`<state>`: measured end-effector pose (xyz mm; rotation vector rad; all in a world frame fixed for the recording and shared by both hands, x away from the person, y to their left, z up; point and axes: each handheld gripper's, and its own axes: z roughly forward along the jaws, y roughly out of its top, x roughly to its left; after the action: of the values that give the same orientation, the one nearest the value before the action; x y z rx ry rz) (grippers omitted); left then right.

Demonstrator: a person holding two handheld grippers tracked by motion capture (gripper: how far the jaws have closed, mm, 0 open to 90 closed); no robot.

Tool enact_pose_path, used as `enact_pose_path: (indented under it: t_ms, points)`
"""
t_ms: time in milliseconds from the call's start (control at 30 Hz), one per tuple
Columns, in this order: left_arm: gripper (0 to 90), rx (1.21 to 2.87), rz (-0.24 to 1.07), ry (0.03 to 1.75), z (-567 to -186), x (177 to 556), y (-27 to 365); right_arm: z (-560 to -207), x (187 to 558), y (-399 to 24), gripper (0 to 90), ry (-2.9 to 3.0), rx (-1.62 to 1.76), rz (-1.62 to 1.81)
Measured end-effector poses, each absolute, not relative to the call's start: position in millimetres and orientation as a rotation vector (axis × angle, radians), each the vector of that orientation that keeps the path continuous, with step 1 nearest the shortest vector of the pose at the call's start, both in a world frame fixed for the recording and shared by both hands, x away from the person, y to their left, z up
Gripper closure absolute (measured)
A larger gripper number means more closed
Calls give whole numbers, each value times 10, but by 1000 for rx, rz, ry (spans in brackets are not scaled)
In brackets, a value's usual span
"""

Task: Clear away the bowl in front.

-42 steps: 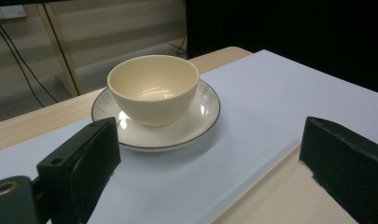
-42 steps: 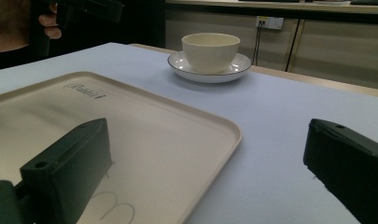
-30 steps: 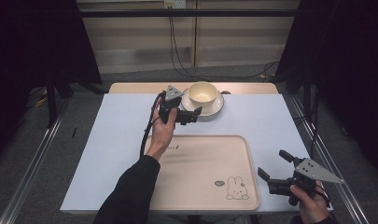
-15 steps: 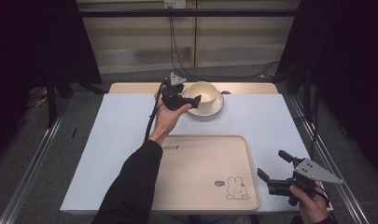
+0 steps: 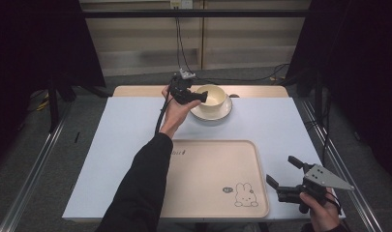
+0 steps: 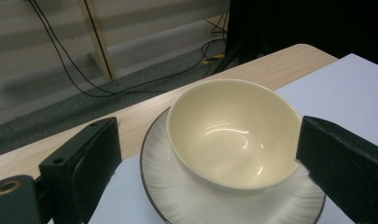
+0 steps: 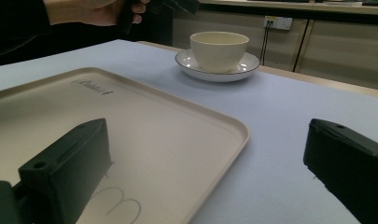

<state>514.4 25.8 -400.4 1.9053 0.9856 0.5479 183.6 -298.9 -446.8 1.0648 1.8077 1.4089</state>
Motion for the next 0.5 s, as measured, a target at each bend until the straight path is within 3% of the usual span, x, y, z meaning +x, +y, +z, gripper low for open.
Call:
enact_pose_path:
  t_ms: [200, 500]
  points:
    - [142, 1909, 496, 1077, -4129, 5331, 230, -4470, 1834, -2975, 1, 1816, 1045, 1414]
    - [215, 2012, 511, 1061, -4314, 5380, 129, -4470, 1832, -2966, 1, 1826, 1033, 1426]
